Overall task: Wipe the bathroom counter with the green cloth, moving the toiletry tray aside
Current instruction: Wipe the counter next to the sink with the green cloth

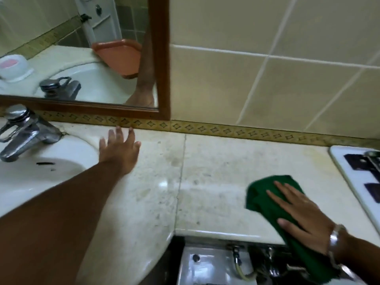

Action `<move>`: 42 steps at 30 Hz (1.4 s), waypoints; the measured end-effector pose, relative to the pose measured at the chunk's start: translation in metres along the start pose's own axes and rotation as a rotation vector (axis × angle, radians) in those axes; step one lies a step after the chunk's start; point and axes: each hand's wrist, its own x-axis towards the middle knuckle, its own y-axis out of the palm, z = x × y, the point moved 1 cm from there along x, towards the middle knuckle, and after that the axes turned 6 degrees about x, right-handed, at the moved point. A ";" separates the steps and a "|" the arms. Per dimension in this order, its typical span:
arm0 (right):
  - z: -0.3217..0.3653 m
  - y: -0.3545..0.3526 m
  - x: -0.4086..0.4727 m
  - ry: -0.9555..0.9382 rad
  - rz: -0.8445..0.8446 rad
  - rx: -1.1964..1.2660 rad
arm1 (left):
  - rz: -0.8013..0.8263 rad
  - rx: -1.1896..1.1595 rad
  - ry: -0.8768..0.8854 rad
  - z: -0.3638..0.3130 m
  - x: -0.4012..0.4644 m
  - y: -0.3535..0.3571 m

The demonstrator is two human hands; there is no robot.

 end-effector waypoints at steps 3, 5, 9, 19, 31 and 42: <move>-0.056 0.001 -0.060 0.245 -0.020 0.080 | -0.069 -0.037 0.206 -0.068 -0.028 -0.014; -0.069 0.007 -0.074 0.310 -0.030 0.111 | -0.057 -0.148 0.452 -0.141 -0.048 -0.018; -0.087 0.013 -0.059 0.382 -0.139 0.102 | -0.042 -0.143 0.606 -0.246 -0.057 -0.018; -0.134 -0.018 0.085 0.578 -0.165 0.056 | -0.072 -0.026 0.546 -0.262 -0.039 -0.002; -0.109 -0.011 0.070 0.814 -0.294 0.187 | -0.040 -0.065 0.543 -0.262 -0.039 -0.008; -0.087 0.007 0.032 0.608 -0.310 0.151 | -0.027 -0.070 0.552 -0.262 -0.042 -0.011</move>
